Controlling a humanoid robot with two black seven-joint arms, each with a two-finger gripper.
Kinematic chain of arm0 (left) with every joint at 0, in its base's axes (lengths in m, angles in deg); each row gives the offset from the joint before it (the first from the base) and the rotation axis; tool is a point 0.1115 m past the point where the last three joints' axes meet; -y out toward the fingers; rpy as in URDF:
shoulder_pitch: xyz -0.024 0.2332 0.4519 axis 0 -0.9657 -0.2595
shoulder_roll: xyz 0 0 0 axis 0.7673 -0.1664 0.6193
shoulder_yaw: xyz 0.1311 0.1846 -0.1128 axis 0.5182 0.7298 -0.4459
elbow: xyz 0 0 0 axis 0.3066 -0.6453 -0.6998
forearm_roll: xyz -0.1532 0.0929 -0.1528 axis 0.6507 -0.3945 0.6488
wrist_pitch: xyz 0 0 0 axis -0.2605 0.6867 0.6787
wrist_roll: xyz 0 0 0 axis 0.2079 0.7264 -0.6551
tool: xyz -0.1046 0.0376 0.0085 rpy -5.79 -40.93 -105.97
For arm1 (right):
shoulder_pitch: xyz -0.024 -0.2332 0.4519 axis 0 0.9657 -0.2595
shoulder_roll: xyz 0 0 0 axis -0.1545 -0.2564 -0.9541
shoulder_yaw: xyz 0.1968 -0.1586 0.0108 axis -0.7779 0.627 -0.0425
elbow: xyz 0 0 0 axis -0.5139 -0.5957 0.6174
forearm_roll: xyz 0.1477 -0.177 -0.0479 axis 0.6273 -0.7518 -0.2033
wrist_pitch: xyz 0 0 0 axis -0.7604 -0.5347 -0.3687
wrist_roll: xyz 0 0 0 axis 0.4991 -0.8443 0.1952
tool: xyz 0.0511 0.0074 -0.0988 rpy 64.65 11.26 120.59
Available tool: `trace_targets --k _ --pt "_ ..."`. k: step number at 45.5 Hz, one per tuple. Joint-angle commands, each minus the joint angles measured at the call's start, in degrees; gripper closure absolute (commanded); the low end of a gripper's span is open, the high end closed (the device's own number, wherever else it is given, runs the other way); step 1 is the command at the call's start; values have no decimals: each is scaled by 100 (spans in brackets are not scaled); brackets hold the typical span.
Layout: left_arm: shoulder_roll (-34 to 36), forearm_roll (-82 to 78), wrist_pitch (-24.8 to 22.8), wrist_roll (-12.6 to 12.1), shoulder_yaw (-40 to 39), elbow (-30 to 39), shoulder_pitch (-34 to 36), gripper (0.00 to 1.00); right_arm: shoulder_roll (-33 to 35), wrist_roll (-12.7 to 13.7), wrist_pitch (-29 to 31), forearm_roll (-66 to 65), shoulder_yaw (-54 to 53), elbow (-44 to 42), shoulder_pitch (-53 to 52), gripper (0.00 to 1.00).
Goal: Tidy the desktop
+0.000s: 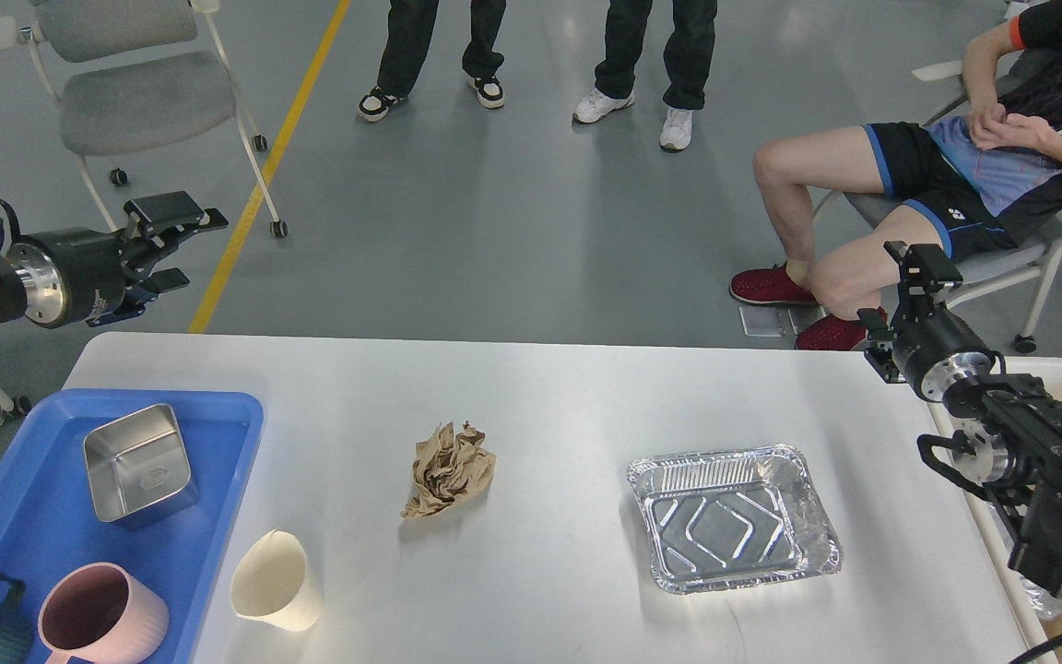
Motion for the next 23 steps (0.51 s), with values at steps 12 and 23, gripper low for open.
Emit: trace_targets --k 12,23 --pt "-380 491 926 322 -275 942 -425 4 -9 7 1 0 1 -1 27 0" --pt "-1434 1503 1234 691 -1566 925 -1286 3 9 -2 1 0 1 -1 45 0"
